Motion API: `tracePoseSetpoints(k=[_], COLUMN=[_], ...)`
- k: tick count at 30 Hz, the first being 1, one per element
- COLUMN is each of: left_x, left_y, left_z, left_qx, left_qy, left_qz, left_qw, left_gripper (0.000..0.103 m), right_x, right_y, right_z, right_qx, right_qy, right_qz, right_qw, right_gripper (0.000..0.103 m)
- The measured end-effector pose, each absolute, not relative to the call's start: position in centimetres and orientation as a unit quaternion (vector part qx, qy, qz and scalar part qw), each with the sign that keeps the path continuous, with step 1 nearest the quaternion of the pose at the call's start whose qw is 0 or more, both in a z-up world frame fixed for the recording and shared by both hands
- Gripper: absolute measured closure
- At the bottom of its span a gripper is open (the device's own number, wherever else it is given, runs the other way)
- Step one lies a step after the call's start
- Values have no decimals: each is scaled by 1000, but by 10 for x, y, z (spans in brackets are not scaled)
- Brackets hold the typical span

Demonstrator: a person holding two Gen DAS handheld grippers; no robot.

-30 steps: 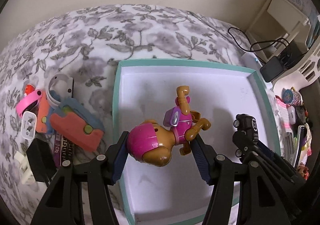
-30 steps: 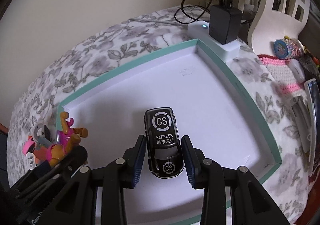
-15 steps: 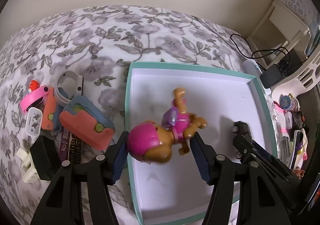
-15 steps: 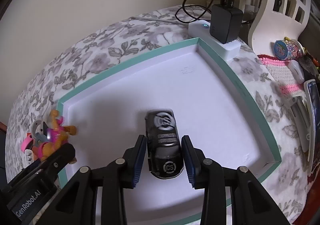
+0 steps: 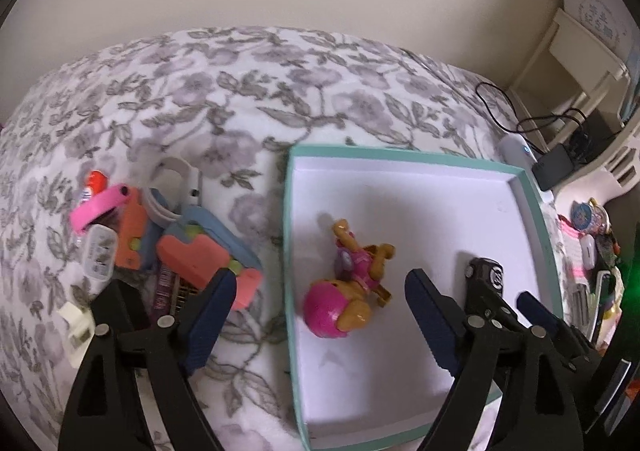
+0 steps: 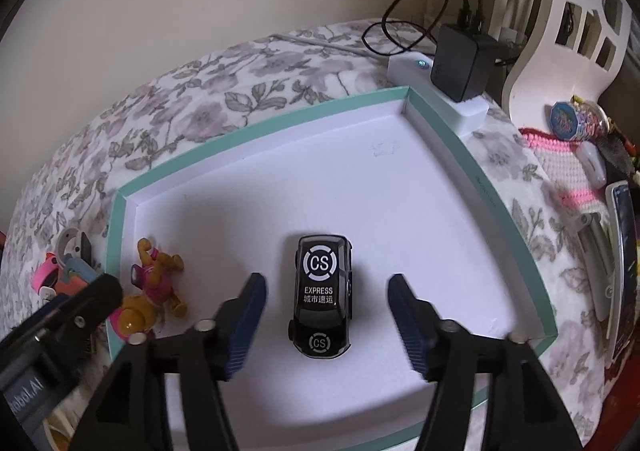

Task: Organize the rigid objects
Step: 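Withdraw both tools from the tray back toward the item cluster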

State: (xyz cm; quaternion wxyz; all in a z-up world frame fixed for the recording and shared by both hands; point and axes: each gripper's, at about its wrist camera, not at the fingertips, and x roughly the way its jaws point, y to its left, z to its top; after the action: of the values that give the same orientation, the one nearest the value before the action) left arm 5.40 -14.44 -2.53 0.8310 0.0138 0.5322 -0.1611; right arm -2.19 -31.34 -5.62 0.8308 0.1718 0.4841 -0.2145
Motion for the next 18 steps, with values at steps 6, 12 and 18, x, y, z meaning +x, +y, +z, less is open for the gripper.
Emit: tracePoseSetpoints(k=[6,12,18], left_x=[61,66,69], left_y=[-129,-113,-97], left_z=[-29,-31,-28], left_qx=[-4,-15,-28], left_qy=[542,545,536], left_qz=[-134,-103,-80], left_qw=[830,832,840], left_gripper=[16,16,3], right_x=[-20,-20,-20], right_y=[-309,-306,-303], right_z=[-53,-48,-46], right_qx=[147,134,141], right_qy=[475,461,450], right_qz=[-217,-214,-201], right_qw=[840,850,859], right_gripper=[11,0,0])
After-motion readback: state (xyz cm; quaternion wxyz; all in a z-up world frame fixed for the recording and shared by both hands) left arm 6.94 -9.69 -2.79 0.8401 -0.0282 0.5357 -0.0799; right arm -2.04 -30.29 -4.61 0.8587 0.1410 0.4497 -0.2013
